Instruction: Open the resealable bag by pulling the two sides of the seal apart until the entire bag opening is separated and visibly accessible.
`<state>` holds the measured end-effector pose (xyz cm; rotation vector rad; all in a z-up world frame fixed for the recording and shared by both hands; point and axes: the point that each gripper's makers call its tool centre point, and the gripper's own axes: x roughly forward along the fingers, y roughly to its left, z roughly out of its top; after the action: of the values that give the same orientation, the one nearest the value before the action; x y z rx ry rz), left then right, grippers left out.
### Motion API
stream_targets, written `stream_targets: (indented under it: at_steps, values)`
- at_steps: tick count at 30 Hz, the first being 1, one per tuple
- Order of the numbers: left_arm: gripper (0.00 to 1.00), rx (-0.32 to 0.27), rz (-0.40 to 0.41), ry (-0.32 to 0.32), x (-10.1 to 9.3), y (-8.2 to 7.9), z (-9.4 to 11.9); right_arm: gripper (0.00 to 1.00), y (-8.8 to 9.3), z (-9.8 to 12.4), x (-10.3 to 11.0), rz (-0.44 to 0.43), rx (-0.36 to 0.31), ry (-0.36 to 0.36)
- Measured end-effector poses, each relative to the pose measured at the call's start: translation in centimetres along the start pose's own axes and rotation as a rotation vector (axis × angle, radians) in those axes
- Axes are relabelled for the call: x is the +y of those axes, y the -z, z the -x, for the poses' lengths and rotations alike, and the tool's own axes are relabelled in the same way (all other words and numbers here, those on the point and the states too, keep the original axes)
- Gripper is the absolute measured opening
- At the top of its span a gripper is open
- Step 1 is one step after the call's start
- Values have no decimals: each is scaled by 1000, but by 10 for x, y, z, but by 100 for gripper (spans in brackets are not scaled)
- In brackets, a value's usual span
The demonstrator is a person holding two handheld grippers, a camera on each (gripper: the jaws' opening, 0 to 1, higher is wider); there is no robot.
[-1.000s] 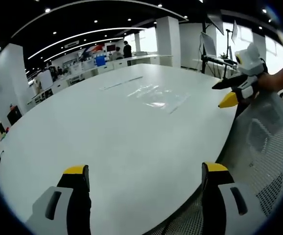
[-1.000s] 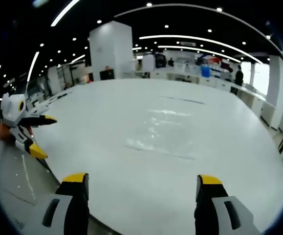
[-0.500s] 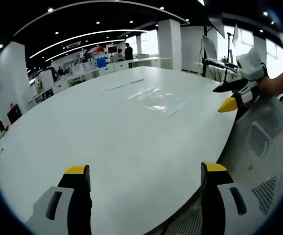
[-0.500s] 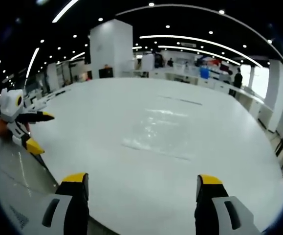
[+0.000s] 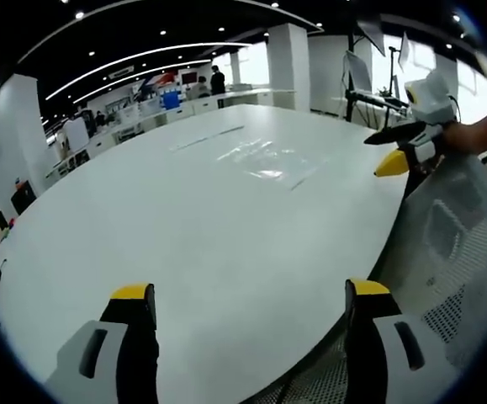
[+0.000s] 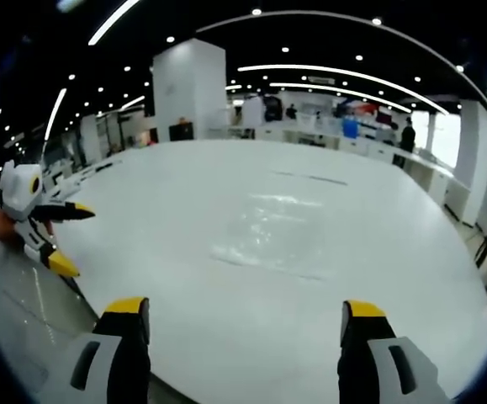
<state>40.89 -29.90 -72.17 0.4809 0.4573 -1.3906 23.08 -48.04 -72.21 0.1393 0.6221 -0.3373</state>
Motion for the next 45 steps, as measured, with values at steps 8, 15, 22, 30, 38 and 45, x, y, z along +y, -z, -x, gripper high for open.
stream_targets:
  at_steps: [8,15,22,30,38,45]
  values:
    - [92,36,-8,2,0,8,-2,93,-7,2,0,-6,-35,6]
    - [93,27,-17,9,-1,6,-2,93,-8,1,1,-2,-40,-1]
    - [93,9,-10,5,0,2,0,93,-8,0,4,-11,-38,-19]
    - [93,12,-10,9,-1,3,0,92,-4,-1,8,-6,-17,-37]
    - [93,8,-5,11,0,2,0,91,-5,-1,8,-11,-20,-37]
    - [93,4,-5,9,0,1,0,92,-5,-1,9,-12,-23,-43]
